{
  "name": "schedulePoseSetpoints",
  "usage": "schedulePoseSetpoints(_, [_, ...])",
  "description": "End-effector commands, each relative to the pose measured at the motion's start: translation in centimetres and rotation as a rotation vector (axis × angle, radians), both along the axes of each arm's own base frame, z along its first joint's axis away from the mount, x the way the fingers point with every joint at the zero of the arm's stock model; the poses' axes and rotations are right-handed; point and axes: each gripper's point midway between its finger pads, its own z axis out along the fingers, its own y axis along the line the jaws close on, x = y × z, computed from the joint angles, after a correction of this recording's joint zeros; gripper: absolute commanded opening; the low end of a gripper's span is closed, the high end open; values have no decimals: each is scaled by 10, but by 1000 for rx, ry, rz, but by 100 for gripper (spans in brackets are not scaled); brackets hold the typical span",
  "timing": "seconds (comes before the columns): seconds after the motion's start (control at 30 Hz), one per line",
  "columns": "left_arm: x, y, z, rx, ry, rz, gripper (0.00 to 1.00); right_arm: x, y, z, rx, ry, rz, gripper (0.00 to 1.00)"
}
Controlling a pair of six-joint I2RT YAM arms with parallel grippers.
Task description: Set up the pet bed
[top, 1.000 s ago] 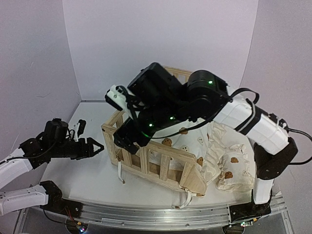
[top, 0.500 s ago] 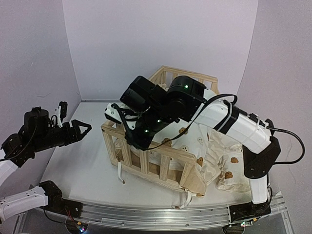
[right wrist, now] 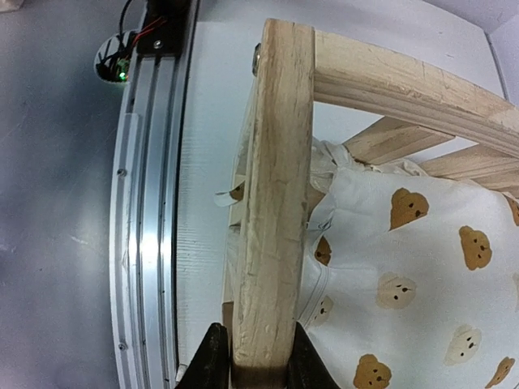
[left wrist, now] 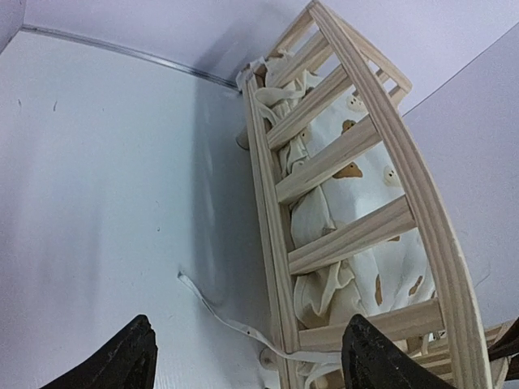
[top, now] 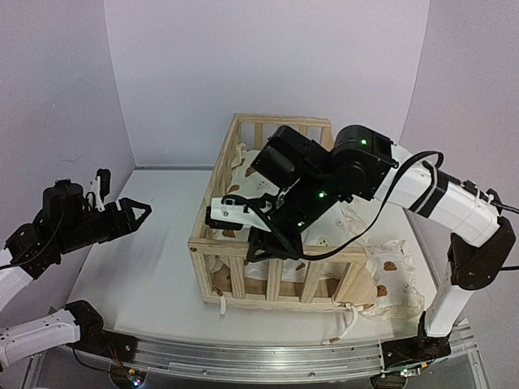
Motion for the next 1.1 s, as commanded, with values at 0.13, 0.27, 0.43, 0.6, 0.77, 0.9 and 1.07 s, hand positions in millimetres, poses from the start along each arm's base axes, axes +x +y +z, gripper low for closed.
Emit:
schedulePoseSetpoints(0.13, [5,-22,-15,-99,28,-60,79,-54,7,15,145,-27,511,0])
schedulePoseSetpoints(0.27, [6,-34,-31,-129,42,-107,79,4,-14,-4,144,-33,434,0])
schedulePoseSetpoints(0.43, [2,-66,-40,-260,26,-259,78,29,-28,-10,119,-105,399,0])
schedulePoseSetpoints(0.6, [-1,-86,-61,-326,69,-352,76,58,-43,-16,103,-179,307,0])
schedulePoseSetpoints(0.77, [-1,-95,-62,-298,51,-406,76,101,-46,-14,89,-333,134,0])
schedulePoseSetpoints(0.9, [-4,-106,-63,-312,26,-463,76,116,-50,-8,134,-373,85,0])
schedulePoseSetpoints(1.07, [-12,-120,-74,-343,15,-524,75,125,-66,-9,104,-373,9,0])
